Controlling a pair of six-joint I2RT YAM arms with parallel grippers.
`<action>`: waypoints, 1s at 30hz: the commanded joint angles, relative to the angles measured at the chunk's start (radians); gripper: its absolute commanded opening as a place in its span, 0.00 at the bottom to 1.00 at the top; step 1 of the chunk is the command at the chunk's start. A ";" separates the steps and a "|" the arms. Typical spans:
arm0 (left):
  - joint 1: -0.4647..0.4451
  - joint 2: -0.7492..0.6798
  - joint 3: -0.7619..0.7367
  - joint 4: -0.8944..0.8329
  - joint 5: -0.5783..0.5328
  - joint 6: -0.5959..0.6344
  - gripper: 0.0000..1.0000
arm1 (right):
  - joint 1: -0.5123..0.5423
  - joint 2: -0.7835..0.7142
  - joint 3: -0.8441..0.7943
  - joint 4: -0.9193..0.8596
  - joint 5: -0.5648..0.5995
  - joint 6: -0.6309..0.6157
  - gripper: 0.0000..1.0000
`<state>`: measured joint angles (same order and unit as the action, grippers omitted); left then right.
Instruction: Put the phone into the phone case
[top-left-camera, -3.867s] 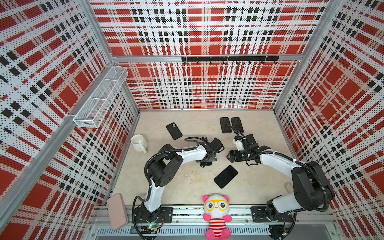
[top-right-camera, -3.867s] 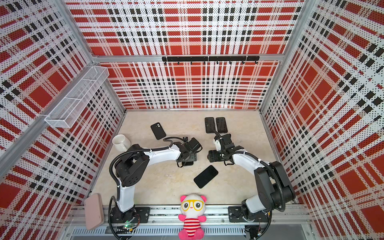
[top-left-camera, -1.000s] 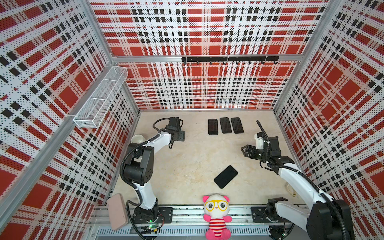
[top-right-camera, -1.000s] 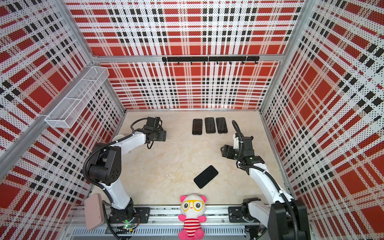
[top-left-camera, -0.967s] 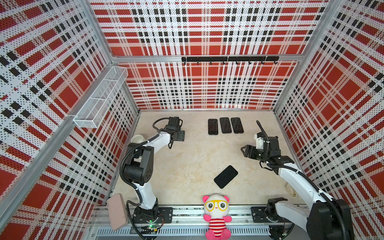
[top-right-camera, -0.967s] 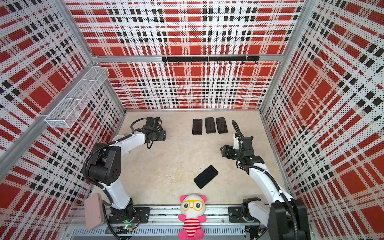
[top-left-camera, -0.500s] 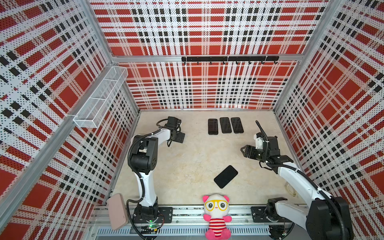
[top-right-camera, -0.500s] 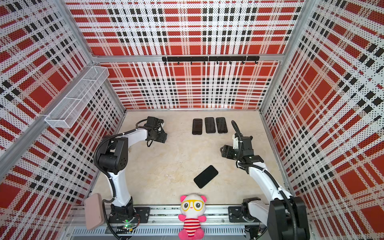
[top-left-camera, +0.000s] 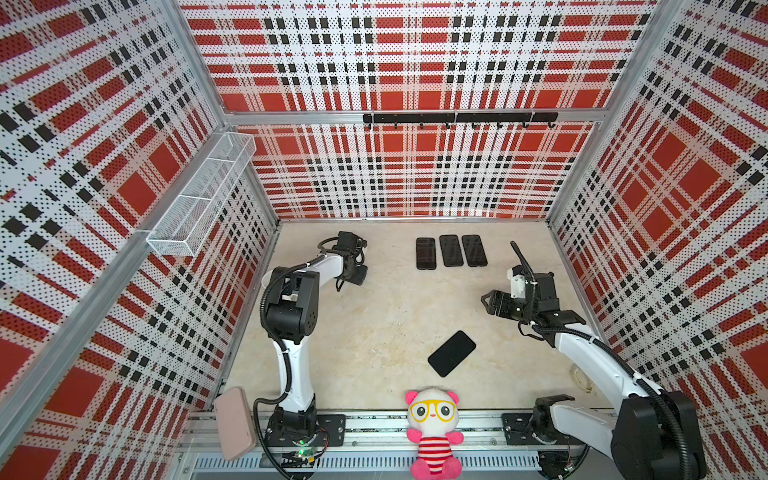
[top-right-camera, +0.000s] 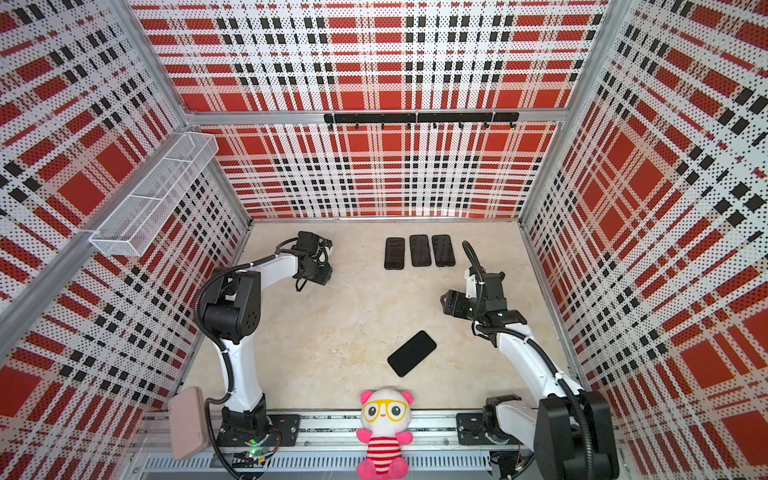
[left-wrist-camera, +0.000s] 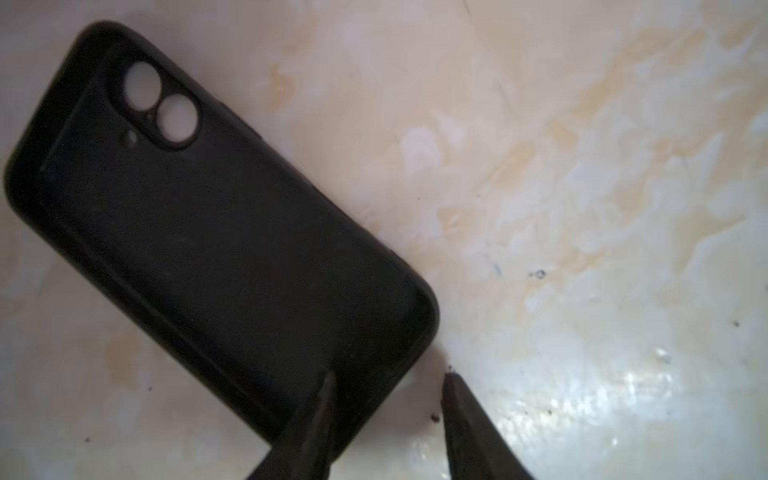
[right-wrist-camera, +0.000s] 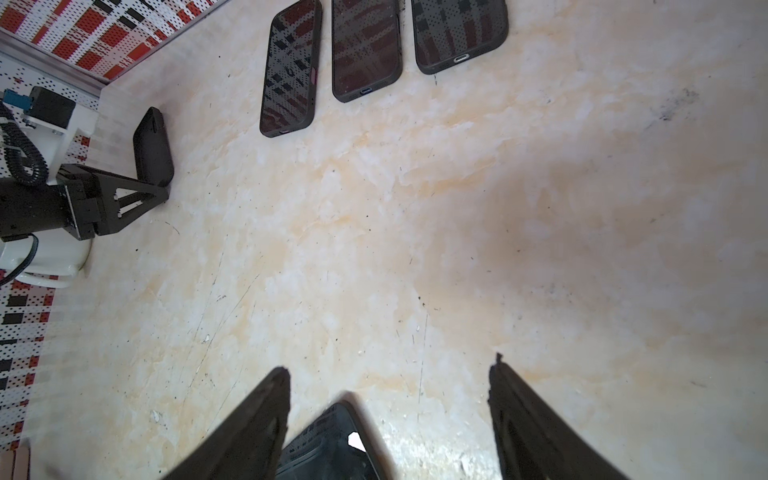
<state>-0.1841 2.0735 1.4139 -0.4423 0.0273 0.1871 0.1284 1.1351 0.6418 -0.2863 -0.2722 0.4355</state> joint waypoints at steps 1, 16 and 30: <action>-0.009 0.025 0.018 -0.046 0.024 -0.009 0.29 | -0.004 0.009 -0.011 0.021 0.005 -0.010 0.77; -0.055 -0.064 0.107 -0.063 0.056 -0.278 0.00 | -0.004 0.014 0.012 0.028 0.020 -0.030 0.78; -0.419 -0.149 0.057 0.006 -0.010 -0.770 0.00 | -0.013 0.024 -0.021 0.058 0.029 -0.051 0.78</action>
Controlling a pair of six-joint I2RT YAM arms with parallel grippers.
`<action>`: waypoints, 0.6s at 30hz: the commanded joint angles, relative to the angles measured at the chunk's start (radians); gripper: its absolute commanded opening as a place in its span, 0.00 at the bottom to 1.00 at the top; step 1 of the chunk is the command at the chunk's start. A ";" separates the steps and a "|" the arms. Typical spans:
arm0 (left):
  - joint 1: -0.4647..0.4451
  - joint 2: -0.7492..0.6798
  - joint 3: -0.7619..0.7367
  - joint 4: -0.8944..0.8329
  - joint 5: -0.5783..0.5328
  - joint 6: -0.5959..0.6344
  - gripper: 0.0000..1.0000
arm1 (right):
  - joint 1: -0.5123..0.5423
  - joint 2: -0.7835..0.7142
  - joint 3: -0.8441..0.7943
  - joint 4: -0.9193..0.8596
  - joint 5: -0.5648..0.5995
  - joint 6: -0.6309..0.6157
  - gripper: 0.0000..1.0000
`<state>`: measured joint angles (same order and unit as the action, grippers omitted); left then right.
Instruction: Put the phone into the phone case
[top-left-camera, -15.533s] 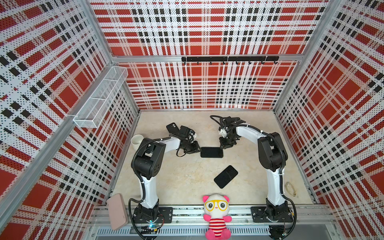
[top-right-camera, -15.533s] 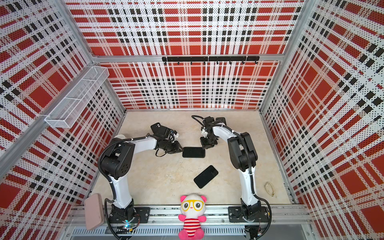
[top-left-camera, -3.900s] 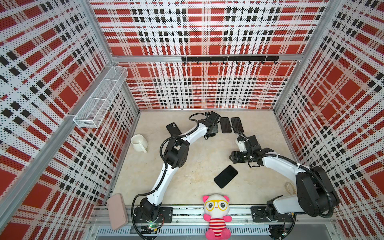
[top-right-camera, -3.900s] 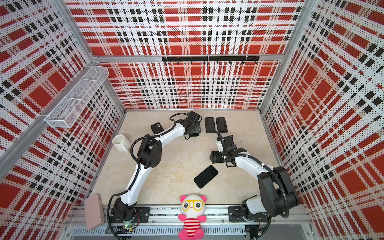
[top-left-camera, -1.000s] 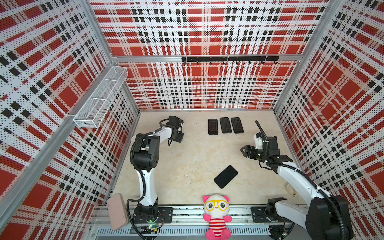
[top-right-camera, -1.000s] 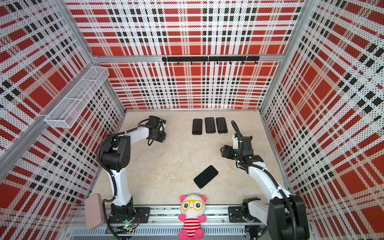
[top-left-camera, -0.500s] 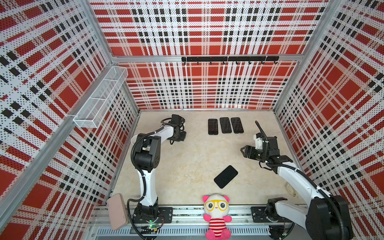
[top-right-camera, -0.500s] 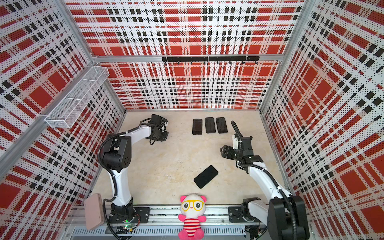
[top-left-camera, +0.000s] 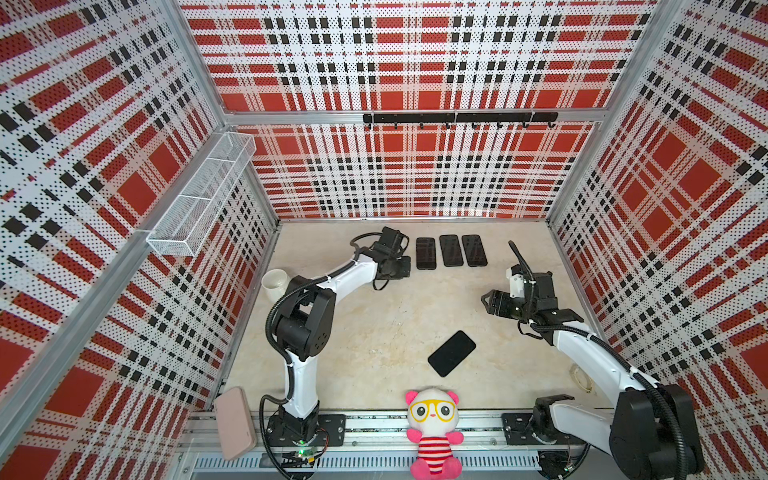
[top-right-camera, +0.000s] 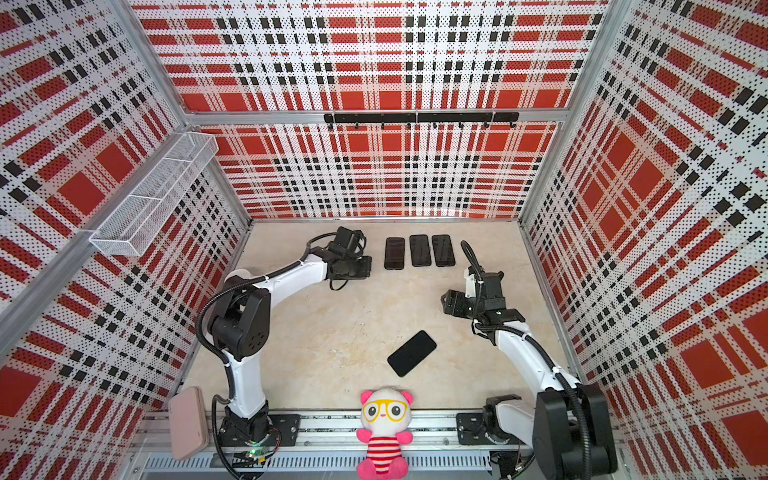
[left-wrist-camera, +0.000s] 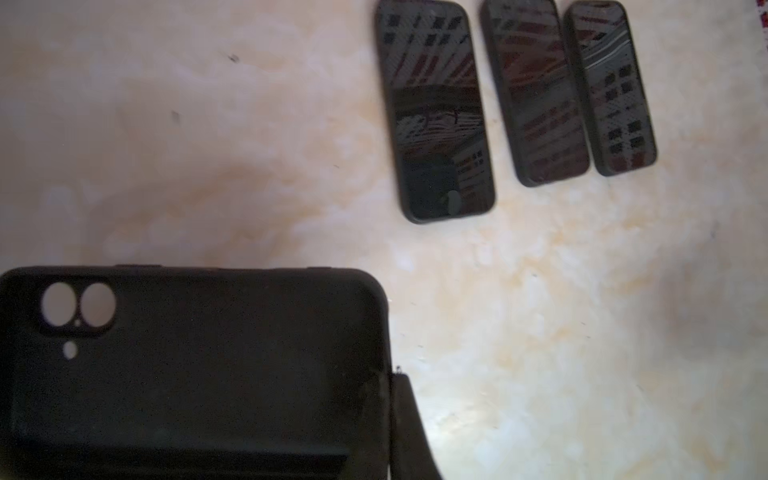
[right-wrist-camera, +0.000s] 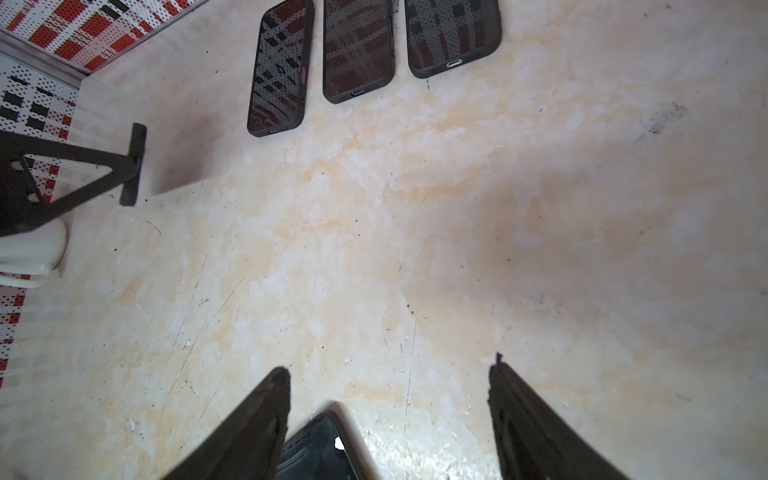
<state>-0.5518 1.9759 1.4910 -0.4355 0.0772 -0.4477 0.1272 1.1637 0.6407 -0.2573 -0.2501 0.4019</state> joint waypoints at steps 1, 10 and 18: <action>-0.083 -0.057 -0.027 -0.003 -0.077 -0.154 0.00 | -0.013 -0.004 -0.024 0.033 0.004 -0.018 0.77; -0.264 -0.080 -0.164 0.027 -0.186 -0.349 0.00 | -0.018 0.017 -0.031 0.059 -0.022 -0.023 0.78; -0.317 -0.039 -0.188 0.096 -0.152 -0.403 0.00 | -0.018 0.023 -0.046 0.075 -0.038 -0.015 0.77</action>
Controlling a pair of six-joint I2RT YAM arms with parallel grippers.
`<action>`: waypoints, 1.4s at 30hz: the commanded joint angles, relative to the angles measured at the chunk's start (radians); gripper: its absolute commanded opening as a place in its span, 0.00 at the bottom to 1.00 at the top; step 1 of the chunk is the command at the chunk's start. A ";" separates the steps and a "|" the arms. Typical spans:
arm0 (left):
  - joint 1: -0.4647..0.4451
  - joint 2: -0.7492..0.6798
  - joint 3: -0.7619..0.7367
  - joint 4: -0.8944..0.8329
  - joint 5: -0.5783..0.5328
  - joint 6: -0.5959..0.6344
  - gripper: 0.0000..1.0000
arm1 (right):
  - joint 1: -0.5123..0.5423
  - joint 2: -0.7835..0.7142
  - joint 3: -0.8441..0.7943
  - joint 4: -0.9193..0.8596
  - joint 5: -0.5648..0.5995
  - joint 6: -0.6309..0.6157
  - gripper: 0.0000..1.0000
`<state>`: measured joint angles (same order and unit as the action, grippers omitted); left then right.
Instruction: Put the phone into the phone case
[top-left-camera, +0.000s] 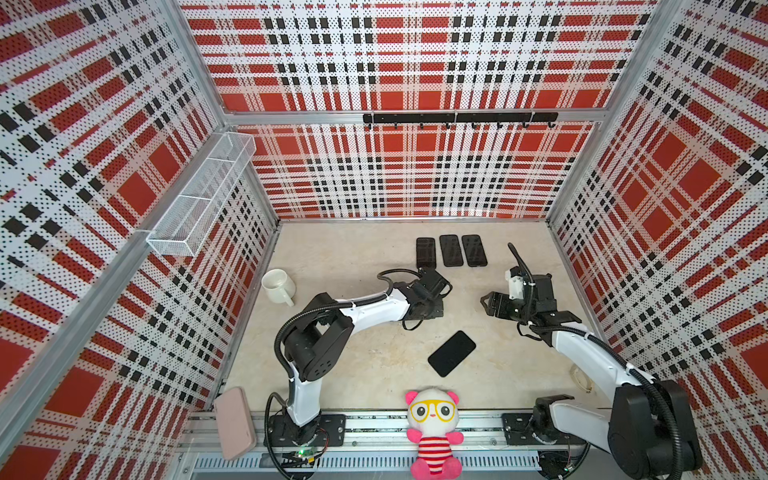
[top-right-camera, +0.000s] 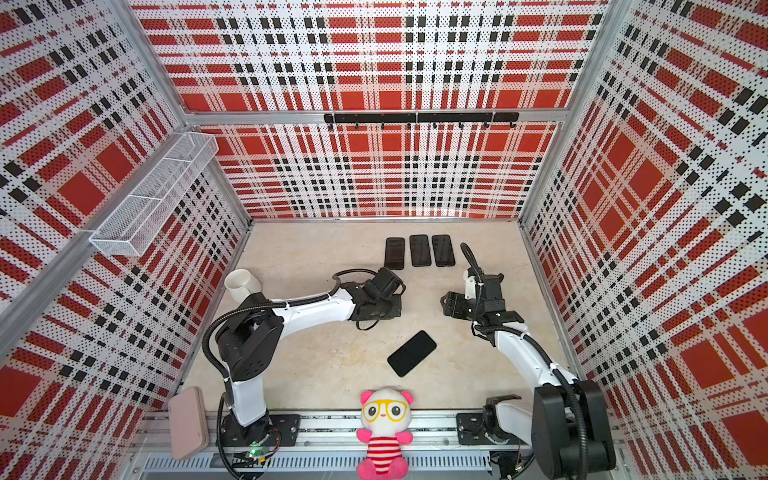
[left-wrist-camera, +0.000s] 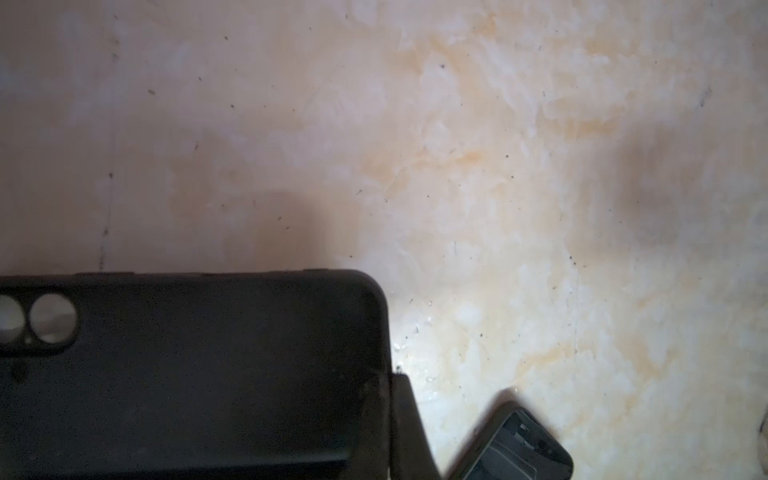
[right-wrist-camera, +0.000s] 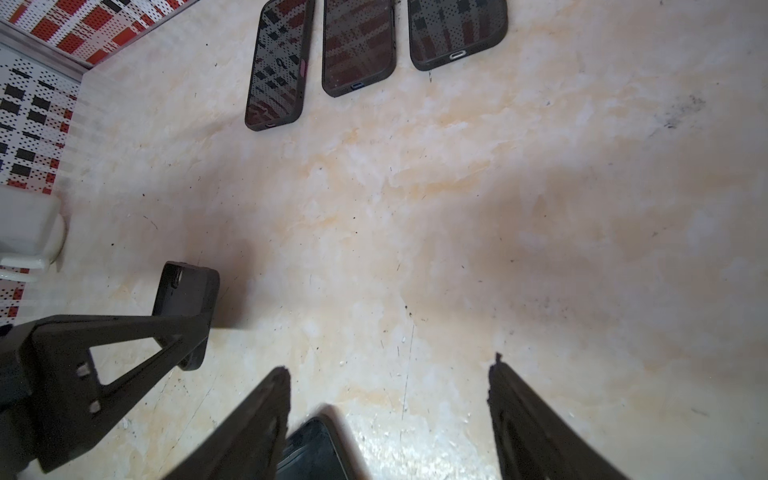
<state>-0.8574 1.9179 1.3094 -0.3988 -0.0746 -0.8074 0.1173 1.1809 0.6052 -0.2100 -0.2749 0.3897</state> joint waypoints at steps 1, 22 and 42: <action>-0.015 0.032 -0.001 0.066 0.001 -0.046 0.00 | -0.008 0.004 -0.014 0.029 -0.015 0.001 0.78; -0.051 0.070 0.044 0.039 0.038 0.135 0.98 | -0.010 -0.008 -0.012 0.013 0.022 0.009 0.77; -0.199 0.005 0.118 -0.314 0.101 0.750 0.98 | -0.161 -0.162 -0.012 -0.135 0.020 -0.001 0.78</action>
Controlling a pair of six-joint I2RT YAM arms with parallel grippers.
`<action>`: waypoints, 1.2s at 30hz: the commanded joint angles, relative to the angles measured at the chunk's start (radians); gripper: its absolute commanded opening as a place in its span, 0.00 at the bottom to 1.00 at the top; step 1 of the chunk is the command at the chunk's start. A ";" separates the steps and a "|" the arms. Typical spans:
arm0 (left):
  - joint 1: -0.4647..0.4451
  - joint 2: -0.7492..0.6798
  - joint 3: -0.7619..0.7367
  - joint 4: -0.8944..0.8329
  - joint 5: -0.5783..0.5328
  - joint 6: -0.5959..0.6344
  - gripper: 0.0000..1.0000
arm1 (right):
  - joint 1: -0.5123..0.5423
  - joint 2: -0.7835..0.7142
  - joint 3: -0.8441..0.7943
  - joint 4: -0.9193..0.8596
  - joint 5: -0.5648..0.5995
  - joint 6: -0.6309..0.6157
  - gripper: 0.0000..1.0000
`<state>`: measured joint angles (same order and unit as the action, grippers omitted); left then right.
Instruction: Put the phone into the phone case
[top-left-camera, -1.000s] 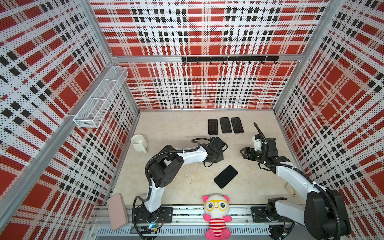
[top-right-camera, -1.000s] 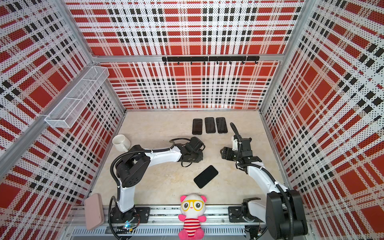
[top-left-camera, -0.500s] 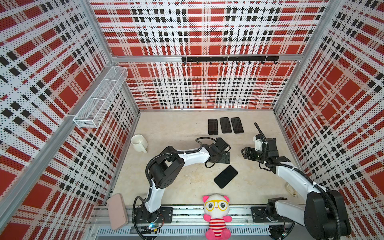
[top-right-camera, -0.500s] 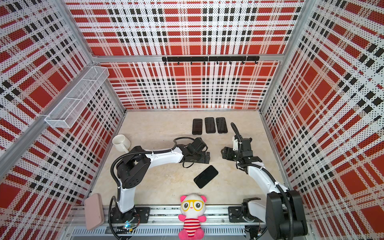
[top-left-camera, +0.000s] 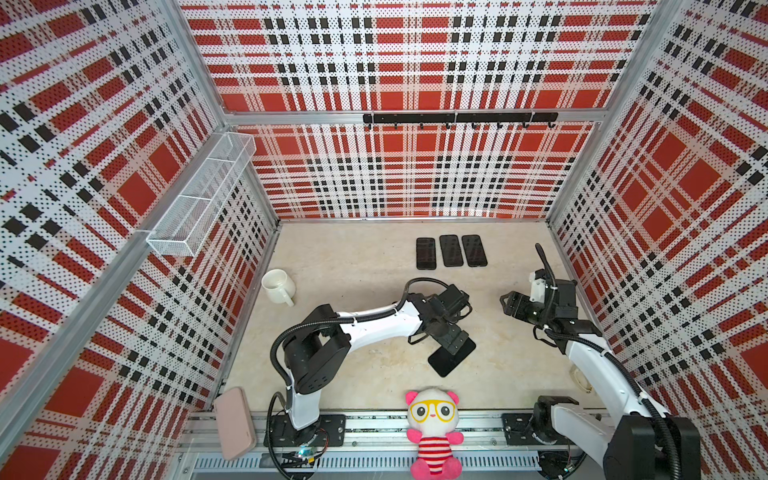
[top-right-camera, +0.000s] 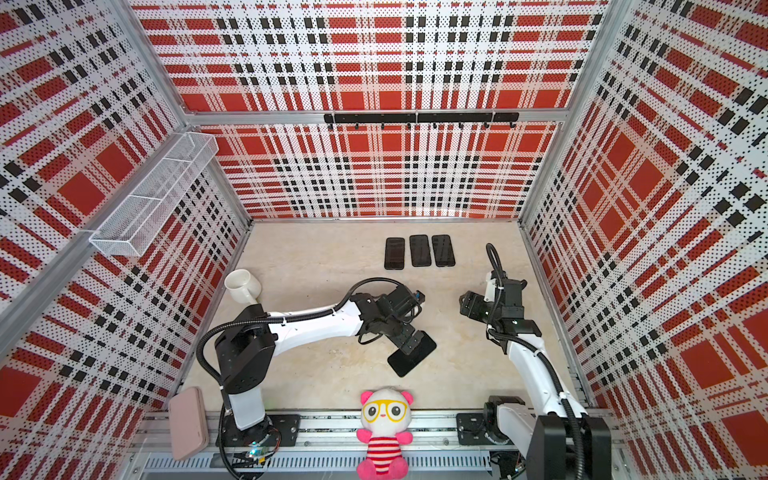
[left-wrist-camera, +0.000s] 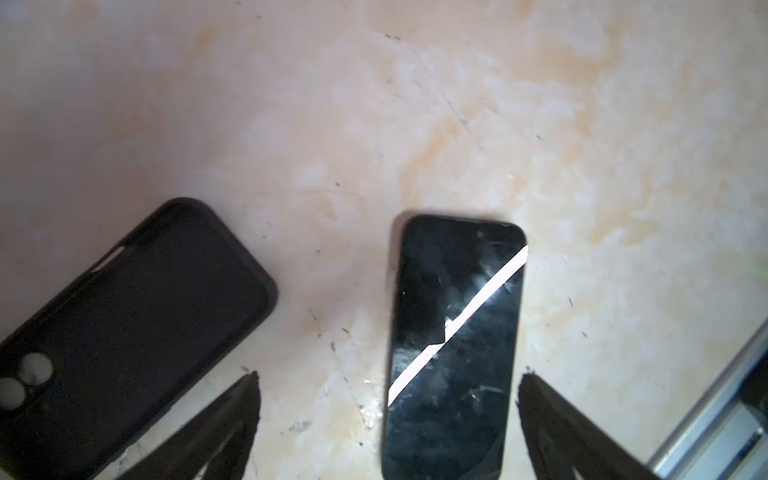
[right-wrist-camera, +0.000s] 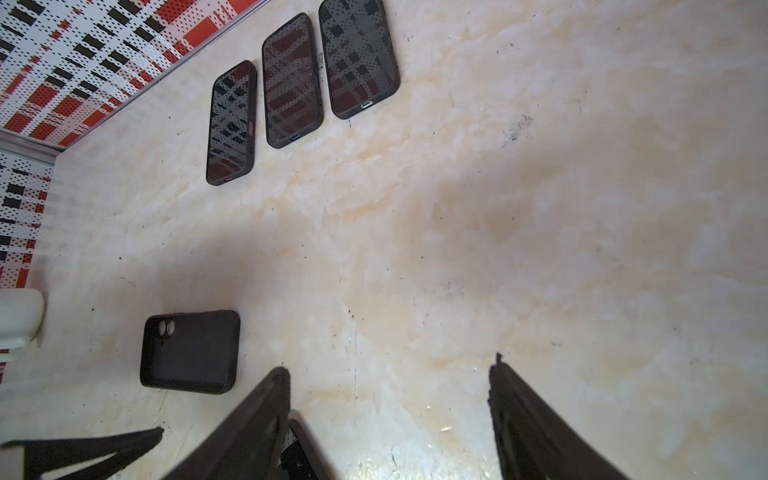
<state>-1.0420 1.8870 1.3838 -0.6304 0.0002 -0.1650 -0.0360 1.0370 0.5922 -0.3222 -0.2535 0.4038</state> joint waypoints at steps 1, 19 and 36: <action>-0.017 0.052 0.056 -0.095 0.040 0.122 0.98 | -0.008 -0.017 0.003 -0.026 0.000 -0.017 0.78; -0.045 0.228 0.160 -0.179 0.080 0.147 0.98 | -0.017 -0.017 -0.008 -0.016 0.010 -0.043 0.78; -0.077 0.317 0.235 -0.280 0.042 0.076 0.79 | -0.019 -0.009 -0.005 0.008 0.007 -0.041 0.77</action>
<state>-1.1069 2.1498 1.6108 -0.8642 0.0433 -0.0658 -0.0425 1.0286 0.5922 -0.3428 -0.2470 0.3779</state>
